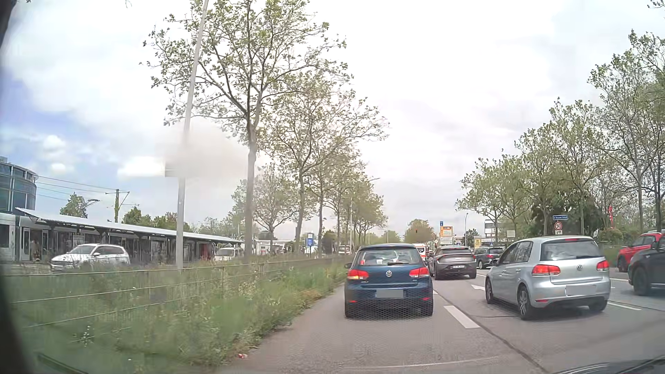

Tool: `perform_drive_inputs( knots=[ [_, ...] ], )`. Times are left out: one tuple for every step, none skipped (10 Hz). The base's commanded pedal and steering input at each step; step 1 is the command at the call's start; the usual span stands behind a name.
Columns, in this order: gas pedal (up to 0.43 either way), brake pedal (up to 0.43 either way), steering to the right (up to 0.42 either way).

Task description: Follow the waypoints while adhering to traffic rules and regulations

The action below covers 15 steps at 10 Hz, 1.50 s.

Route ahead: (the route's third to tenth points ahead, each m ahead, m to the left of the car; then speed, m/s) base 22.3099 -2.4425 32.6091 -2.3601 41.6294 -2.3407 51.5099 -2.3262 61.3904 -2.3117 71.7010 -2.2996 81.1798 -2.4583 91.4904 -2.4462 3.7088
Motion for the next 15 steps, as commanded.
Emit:
perform_drive_inputs(
  knots=[
    [0.0,0.0,0.016],
    [0.0,0.0,0.016],
    [0.0,0.024,0.016],
    [0.0,0.043,0.016],
    [0.0,0.049,0.016],
    [0.0,0.049,0.016],
    [0.0,0.049,0.016],
    [0.0,0.055,0.016],
    [0.0,0.055,0.016],
    [0.0,0.055,0.015],
    [0.0,0.055,0.014],
    [0.0,0.061,0.013],
    [0.0,0.061,0.013],
    [0.0,0.061,0.013],
    [0.0,0.061,0.013]
  ],
)
